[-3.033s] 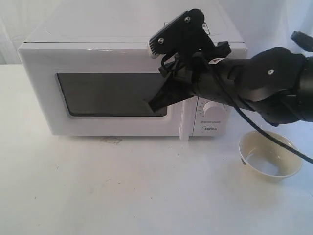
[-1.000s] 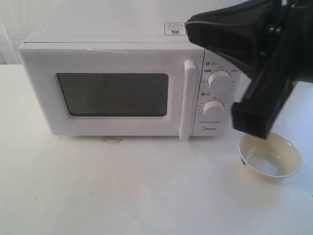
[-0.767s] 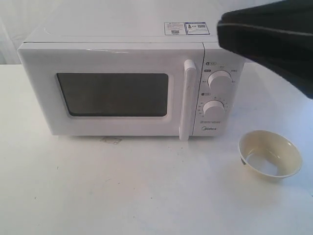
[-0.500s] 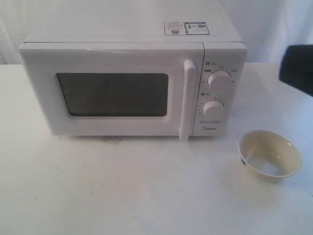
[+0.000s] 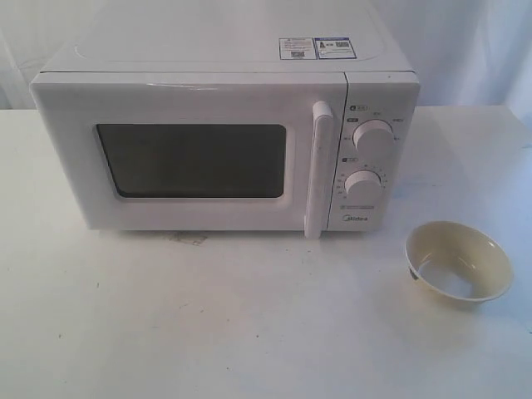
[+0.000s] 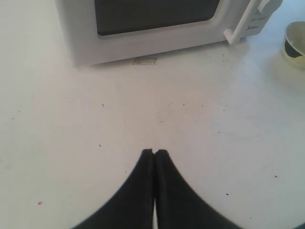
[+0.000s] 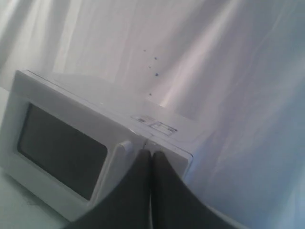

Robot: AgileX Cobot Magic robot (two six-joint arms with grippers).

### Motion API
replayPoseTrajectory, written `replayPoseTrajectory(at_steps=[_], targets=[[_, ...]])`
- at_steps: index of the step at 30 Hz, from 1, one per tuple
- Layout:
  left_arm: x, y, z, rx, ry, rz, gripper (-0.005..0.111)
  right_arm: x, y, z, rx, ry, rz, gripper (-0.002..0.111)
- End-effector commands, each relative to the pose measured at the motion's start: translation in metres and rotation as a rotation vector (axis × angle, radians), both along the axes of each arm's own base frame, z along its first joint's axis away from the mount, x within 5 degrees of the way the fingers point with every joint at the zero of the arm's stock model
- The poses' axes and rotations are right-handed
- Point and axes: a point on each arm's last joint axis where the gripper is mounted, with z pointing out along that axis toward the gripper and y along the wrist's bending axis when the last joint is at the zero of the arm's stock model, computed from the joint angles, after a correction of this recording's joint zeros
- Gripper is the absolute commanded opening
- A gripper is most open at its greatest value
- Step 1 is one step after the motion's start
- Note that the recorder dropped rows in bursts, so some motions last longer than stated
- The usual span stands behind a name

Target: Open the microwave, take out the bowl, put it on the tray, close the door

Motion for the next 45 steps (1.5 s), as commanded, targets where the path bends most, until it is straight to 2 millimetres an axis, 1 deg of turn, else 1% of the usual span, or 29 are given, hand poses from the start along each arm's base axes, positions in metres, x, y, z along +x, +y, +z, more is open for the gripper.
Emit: replayPoseTrajectory(at_steps=[1, 7, 10, 12, 13, 14, 31, 34, 36, 45], targets=[[-0.002, 0.0, -0.001, -0.006, 0.004, -0.005, 0.0, 0.009, -0.004, -0.025, 0.062, 0.049, -0.073, 0.0], [-0.002, 0.0, -0.001, -0.006, 0.004, -0.005, 0.0, 0.021, -0.011, -0.059, 0.118, 0.097, -0.157, 0.0], [-0.002, 0.0, -0.001, -0.006, 0.004, -0.005, 0.0, 0.022, -0.012, -0.078, 0.168, 0.127, -0.168, 0.0], [-0.002, 0.0, -0.001, -0.006, 0.004, -0.005, 0.0, 0.022, -0.013, -0.088, 0.184, 0.135, -0.172, 0.0], [-0.002, 0.0, -0.001, -0.006, 0.004, -0.005, 0.0, 0.023, -0.012, -0.098, 0.182, 0.164, -0.174, 0.0], [-0.002, 0.0, -0.001, -0.006, 0.004, -0.005, 0.0, 0.024, -0.013, -0.103, 0.181, 0.174, -0.185, 0.0], [-0.002, 0.0, -0.001, -0.006, 0.003, -0.005, 0.0, 0.024, -0.011, -0.105, 0.182, 0.199, -0.166, 0.0], [-0.002, 0.0, -0.001, -0.006, 0.003, -0.005, 0.0, 0.024, -0.013, -0.103, 0.172, 0.169, -0.19, 0.0], [-0.002, 0.0, -0.001, -0.006, 0.003, -0.005, 0.0, 0.024, -0.016, -0.101, 0.202, 0.153, -0.209, 0.0], [-0.002, 0.0, -0.001, -0.006, 0.003, -0.005, 0.0, 0.025, -0.018, -0.103, 0.227, 0.174, -0.233, 0.0]])
